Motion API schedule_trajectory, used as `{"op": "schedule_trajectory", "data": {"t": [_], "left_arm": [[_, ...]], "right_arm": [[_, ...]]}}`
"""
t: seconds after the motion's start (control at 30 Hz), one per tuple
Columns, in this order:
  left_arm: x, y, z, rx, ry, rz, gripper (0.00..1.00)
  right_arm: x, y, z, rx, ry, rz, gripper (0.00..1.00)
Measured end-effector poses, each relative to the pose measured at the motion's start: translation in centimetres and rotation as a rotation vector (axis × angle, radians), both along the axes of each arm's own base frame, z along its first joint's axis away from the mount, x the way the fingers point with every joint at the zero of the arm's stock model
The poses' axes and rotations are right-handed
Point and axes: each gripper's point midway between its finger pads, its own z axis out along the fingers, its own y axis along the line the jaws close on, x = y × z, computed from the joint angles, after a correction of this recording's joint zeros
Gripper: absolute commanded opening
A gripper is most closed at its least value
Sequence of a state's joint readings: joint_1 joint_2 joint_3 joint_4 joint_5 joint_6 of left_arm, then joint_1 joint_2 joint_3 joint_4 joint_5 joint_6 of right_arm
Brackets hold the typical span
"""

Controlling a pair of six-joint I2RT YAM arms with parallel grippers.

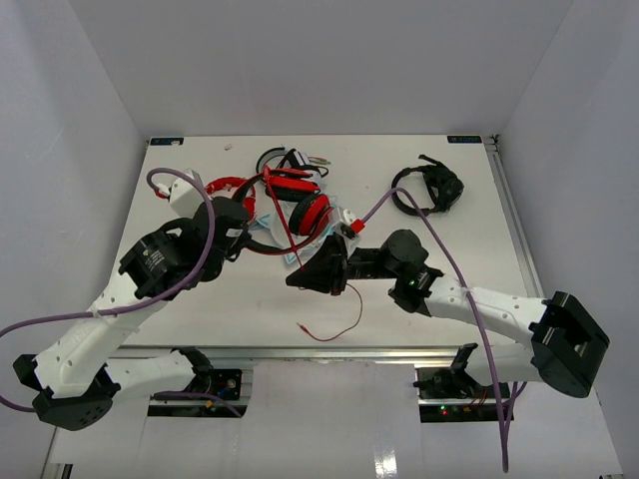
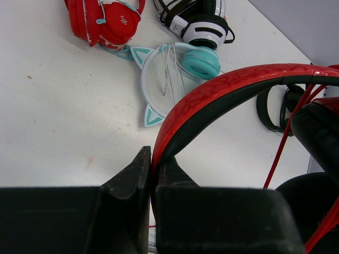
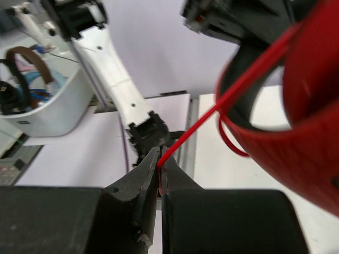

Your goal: Wrap the headphones

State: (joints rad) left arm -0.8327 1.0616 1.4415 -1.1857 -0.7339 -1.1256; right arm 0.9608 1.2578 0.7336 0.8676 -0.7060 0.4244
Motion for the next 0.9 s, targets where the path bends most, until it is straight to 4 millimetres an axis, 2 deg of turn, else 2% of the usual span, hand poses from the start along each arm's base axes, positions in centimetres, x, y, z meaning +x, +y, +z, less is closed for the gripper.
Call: {"op": "schedule_trajectory", "data": {"t": [0.13, 0.33, 0.63, 0.9], "left_arm": [[-0.3, 0.1, -0.2, -0.020, 0.000, 0.004, 0.00], [-0.4, 0.6, -1.7, 0.004, 0.034, 0.027, 0.00], [-0.5, 1.1, -3.0, -0.005, 0.049, 0.064, 0.00], [-1.1, 0.6, -4.3, -0.101, 0.060, 0.065, 0.00]], "right_arm": [[1.4, 0.8, -2.5, -0.044, -0.005, -0.094, 0.08], [3.4, 1.1, -4.7, -0.076, -0.003, -0.230, 0.08], [7.9, 1.7, -6.5, -0.100, -0.017, -0.490, 0.08], [9.3, 1.7, -7.2, -0.053, -0.045, -0.611, 0.15]]}}
